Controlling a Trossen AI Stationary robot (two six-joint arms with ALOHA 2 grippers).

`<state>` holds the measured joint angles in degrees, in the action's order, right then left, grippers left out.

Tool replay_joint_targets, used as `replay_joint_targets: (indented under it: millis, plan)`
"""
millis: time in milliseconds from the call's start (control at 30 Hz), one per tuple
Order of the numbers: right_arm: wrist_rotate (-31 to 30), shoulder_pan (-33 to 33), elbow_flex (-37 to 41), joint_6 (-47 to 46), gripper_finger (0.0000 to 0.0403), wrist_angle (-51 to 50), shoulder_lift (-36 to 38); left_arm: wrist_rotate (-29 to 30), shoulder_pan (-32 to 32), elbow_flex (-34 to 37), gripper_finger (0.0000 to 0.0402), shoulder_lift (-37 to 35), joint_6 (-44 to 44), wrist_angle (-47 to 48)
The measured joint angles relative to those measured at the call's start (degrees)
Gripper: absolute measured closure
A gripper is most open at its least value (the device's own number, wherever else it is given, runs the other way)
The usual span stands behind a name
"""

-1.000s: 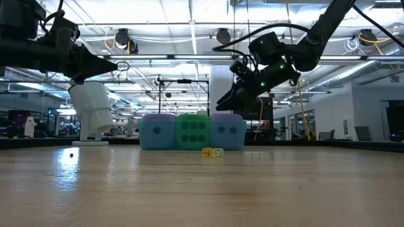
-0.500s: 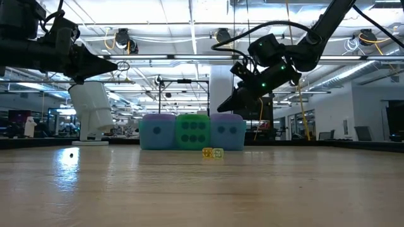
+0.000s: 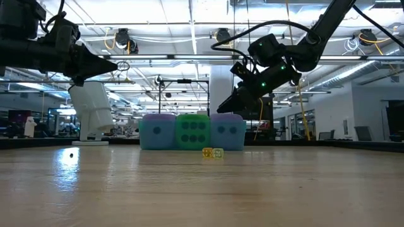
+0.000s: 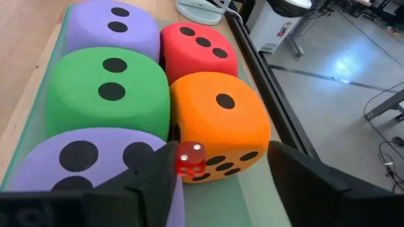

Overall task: Pick & Place Dice
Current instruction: Put the small red dice into the light blue bin

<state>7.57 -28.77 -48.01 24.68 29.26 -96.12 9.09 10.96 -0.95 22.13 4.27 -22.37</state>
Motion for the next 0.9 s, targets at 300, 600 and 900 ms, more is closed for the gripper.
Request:
replay_joint_targets:
  millis: [300,600,900]
  plan:
    - [0.0,0.0,0.0,6.3,0.0147,0.5,0.0,1.6,0.6,-2.8,0.0399,6.2,10.0,-2.2]
    - [0.1,0.0,0.0,11.0,0.0152,3.6,0.0,4.3,1.2,-12.3,0.0400,32.8,11.6,-13.8]
    - [0.1,0.0,0.0,12.9,0.0142,3.5,0.0,-2.0,8.1,-33.8,0.0401,56.3,15.4,-10.6]
